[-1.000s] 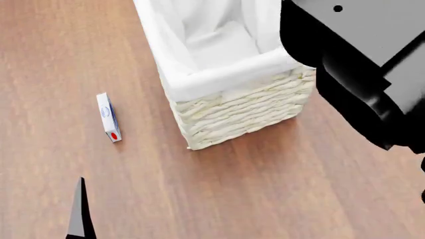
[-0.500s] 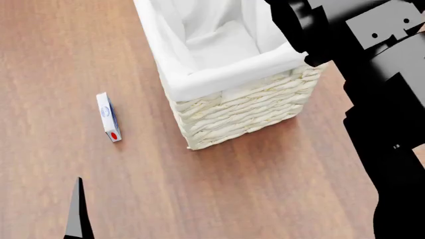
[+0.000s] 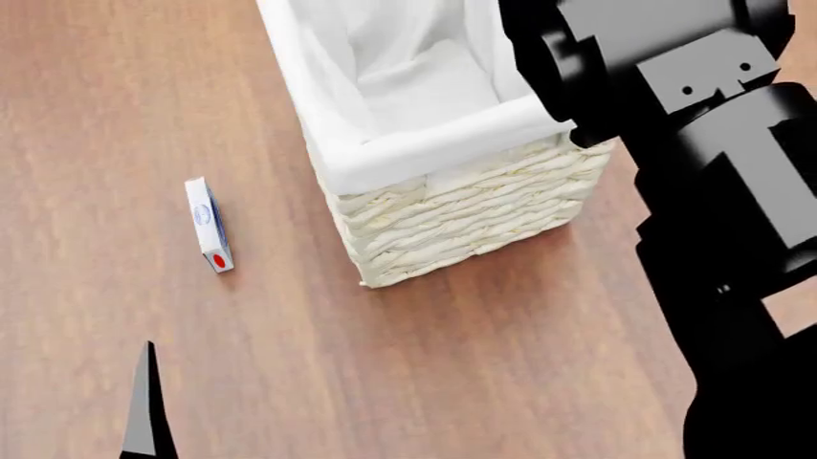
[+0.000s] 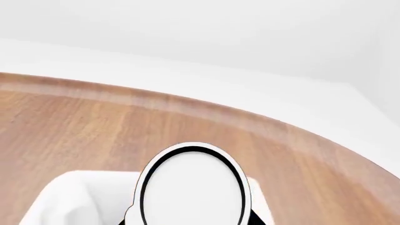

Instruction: Pick up the alphabet soup and the cream cheese box, and put them in the basket.

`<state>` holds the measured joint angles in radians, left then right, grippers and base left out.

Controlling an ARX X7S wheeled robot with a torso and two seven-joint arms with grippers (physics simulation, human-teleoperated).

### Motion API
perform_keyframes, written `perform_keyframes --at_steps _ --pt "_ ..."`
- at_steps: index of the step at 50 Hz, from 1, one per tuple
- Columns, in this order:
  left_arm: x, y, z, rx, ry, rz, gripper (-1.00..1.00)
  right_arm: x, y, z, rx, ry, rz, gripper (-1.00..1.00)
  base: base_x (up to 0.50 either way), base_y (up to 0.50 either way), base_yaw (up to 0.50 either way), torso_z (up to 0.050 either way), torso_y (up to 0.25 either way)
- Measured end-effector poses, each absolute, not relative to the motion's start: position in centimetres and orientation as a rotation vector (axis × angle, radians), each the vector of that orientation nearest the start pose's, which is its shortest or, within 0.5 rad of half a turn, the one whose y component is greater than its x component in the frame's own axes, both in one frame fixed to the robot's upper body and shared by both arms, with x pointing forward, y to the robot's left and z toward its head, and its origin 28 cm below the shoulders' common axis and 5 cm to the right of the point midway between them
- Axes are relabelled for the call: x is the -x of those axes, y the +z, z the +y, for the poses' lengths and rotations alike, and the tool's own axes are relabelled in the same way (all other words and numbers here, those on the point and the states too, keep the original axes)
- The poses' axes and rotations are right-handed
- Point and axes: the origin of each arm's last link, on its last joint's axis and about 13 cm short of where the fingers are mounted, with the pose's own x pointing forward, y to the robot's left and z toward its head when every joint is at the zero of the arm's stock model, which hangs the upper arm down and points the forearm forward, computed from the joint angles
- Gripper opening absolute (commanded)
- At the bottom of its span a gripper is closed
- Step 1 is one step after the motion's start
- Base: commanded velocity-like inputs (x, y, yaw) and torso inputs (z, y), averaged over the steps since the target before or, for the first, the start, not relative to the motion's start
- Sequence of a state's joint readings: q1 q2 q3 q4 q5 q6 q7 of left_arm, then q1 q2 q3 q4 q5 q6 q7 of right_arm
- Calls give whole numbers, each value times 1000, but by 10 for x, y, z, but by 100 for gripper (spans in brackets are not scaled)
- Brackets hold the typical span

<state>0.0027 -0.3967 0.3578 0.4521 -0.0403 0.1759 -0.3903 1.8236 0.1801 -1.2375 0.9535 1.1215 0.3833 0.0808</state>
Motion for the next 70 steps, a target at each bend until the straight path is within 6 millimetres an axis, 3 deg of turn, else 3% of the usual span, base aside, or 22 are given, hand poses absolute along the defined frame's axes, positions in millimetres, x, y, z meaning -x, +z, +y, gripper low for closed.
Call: perform_keyframes --at_steps 70 --pt "-187 103 200 -124 -100 -555 100 -401 326 -85 324 287 2 -100 0 0 0 0 1"
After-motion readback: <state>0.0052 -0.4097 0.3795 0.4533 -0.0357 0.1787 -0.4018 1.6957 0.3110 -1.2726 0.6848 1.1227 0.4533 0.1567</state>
